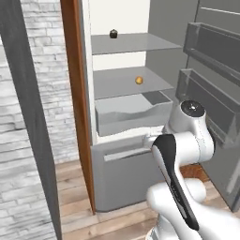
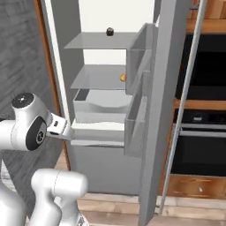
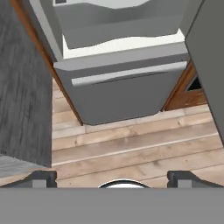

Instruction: Pick the peach and mango from the fridge and place them on the plate next to the blender to make a fruit smoothie.

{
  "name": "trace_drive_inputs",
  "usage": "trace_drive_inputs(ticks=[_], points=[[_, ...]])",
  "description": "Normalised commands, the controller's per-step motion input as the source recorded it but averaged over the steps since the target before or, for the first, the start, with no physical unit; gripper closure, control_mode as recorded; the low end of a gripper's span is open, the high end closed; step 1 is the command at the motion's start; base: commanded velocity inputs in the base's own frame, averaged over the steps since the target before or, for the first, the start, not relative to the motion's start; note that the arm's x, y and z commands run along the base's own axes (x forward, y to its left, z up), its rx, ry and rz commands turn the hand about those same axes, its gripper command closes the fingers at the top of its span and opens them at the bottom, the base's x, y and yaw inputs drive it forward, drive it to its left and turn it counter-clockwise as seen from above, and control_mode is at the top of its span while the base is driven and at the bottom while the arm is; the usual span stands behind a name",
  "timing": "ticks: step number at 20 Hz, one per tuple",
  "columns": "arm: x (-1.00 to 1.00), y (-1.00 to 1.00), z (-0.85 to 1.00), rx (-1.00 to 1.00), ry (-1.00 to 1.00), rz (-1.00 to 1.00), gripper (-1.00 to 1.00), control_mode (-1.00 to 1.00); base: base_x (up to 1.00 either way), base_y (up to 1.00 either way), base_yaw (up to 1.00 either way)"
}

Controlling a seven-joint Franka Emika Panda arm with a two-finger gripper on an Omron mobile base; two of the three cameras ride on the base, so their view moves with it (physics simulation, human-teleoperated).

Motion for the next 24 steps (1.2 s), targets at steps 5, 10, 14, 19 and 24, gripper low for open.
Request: trace_drive_inputs(ticks=[5, 10, 14, 19, 24], points=[[0.0, 0.0, 0.0, 0.0, 0.0, 0.0, -1.0, 1.0, 1.0, 0.0, -0.05], [0.0, 0.0, 0.0, 0.0, 0.0, 0.0, -1.0, 1.0, 0.83, -0.37, -0.12], [0.0, 0.0, 0.0, 0.0, 0.0, 0.0, -1.0, 1.0, 0.54, -0.42, -0.08], [0.0, 0.0, 0.0, 0.0, 0.0, 0.0, -1.0, 1.0, 0.5, -0.15, -0.05], [0.33, -0.13, 0.22, 0.0, -0.28, 0.07, -1.0, -1.0, 0.14, 0.0, 0.0]])
